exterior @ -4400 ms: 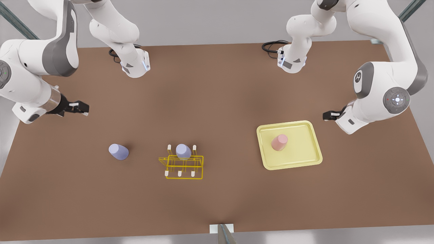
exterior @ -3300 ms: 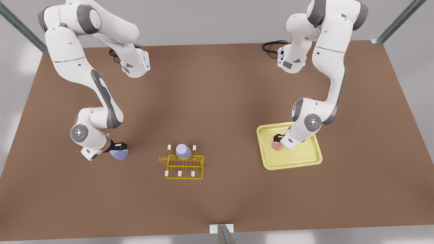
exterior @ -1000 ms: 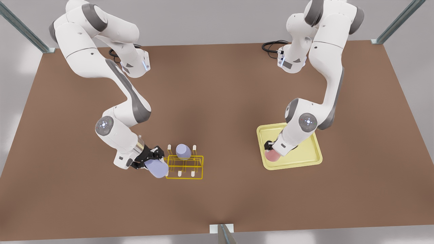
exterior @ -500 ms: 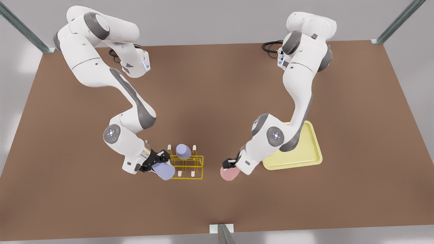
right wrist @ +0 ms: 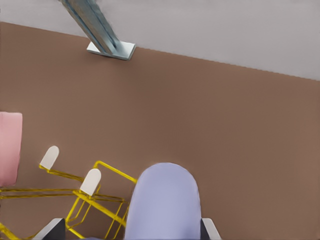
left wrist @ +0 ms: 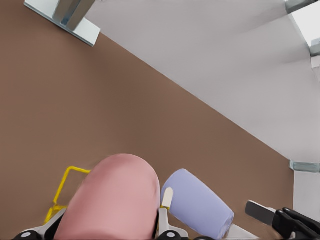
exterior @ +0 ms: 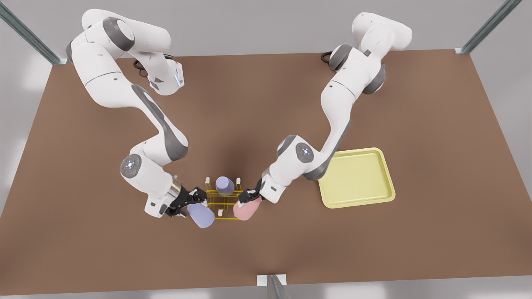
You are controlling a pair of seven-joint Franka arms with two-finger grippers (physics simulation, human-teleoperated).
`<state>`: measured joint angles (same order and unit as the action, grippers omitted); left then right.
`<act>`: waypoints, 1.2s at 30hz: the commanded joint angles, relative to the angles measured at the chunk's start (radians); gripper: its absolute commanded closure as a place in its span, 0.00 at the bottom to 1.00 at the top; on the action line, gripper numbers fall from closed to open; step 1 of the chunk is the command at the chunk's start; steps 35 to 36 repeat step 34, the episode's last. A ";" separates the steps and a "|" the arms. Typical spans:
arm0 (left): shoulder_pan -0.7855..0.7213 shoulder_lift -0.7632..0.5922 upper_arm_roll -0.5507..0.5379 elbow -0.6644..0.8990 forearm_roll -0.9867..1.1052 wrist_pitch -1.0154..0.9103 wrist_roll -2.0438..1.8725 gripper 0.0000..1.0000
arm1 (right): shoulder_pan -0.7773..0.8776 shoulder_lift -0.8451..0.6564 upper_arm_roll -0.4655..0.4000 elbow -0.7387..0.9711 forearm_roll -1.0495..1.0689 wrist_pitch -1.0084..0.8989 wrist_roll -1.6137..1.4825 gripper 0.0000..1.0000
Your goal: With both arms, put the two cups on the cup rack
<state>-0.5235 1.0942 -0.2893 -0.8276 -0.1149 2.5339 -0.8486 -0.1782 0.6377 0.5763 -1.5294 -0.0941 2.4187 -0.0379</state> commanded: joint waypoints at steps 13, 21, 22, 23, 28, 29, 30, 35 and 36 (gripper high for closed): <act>-0.038 0.021 0.018 0.015 0.001 0.095 -0.202 0.00 | -0.064 -0.253 -0.375 0.242 -0.184 -0.782 -0.160 0.00; 0.233 -0.367 0.094 0.010 0.152 -1.145 0.156 0.00 | 0.052 -0.702 -0.507 -0.063 -0.027 -0.886 -0.197 0.00; 0.267 -0.381 0.096 0.010 0.216 -1.257 0.293 0.00 | 0.054 -0.713 -0.510 -0.086 -0.029 -0.886 -0.203 0.00; 0.301 -0.413 0.098 0.008 0.236 -1.319 0.390 0.00 | 0.054 -0.719 -0.510 -0.098 -0.029 -0.886 -0.204 0.00; 0.358 -0.872 0.139 -0.693 0.159 -0.960 0.723 0.00 | 0.051 -0.705 -0.510 -0.098 -0.029 -0.889 -0.209 0.00; 0.356 -0.873 0.154 -0.686 0.156 -0.998 0.723 0.00 | 0.051 -0.705 -0.510 -0.098 -0.029 -0.889 -0.209 0.00; 0.355 -0.873 0.154 -0.673 0.158 -1.032 0.723 0.00 | 0.049 -0.705 -0.512 -0.098 -0.029 -0.891 -0.209 0.00; 0.359 -0.838 0.154 -0.634 0.161 -1.084 0.721 0.00 | 0.049 -0.705 -0.521 -0.097 -0.029 -0.889 -0.209 0.00; 0.359 -0.838 0.154 -0.634 0.161 -1.084 0.721 0.00 | 0.049 -0.705 -0.521 -0.097 -0.029 -0.889 -0.209 0.00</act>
